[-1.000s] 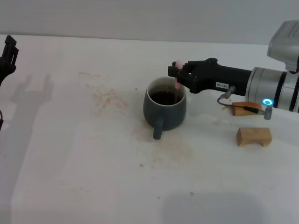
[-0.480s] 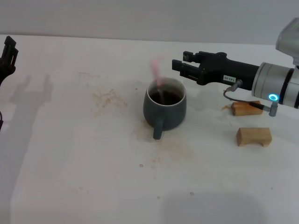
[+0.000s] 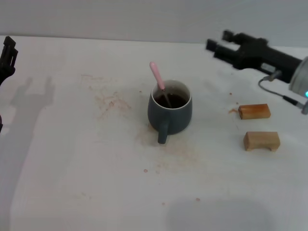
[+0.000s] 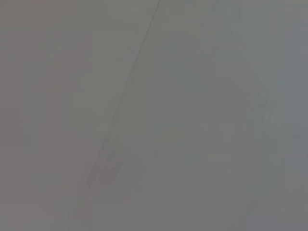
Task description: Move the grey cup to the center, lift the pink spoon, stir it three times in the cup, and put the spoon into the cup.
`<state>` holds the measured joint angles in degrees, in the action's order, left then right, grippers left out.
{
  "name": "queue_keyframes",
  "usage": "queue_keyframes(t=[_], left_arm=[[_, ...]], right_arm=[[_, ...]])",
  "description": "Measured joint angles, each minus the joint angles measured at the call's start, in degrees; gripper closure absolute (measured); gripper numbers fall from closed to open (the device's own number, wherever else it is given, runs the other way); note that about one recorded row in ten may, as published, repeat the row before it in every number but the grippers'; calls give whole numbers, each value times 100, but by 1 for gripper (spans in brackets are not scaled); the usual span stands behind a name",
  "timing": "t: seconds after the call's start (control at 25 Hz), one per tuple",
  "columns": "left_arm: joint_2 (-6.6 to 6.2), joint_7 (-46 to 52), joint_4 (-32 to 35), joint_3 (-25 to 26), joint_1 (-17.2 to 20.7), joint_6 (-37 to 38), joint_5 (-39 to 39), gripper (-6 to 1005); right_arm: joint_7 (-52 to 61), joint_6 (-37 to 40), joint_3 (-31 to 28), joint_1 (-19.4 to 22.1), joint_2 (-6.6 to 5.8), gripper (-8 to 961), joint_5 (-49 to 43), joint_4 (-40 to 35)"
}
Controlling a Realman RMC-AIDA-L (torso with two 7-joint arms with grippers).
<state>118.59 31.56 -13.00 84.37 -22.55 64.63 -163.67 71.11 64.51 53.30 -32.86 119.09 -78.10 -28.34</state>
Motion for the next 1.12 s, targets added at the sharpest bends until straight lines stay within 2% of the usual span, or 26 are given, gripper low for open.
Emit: queue_keyframes(t=[0.04, 0.32, 0.52, 0.56, 0.64, 0.68, 0.8, 1.12], left_arm=[[-1, 2, -10, 0, 14, 11, 2, 455], [-10, 3, -27, 37, 176, 407, 16, 455], [-11, -47, -27, 247, 421, 907, 21, 455], [-11, -52, -26, 409, 519, 1085, 22, 455], [-7, -55, -18, 488, 566, 1174, 23, 455], [1, -50, 16, 638, 680, 1374, 22, 455], [2, -25, 27, 677, 774, 1540, 26, 455], [23, -74, 45, 676, 890, 1709, 19, 455]], right_arm=[[0, 0, 0, 0, 0, 328, 0, 0], [-2023, 114, -362, 783, 3, 328, 2028, 234], [-4048, 463, -721, 1073, -7, 328, 3590, 1104], [-4984, 600, -955, 1121, 4, 328, 4265, 1496], [-5555, 705, -1132, 1118, 3, 328, 4775, 1796], [-5745, 742, -1220, 1106, 1, 328, 5014, 1941], [-5918, 755, -1424, 1091, -6, 328, 5406, 2122], [-5926, 550, -1587, 1008, -15, 328, 5470, 2271]])
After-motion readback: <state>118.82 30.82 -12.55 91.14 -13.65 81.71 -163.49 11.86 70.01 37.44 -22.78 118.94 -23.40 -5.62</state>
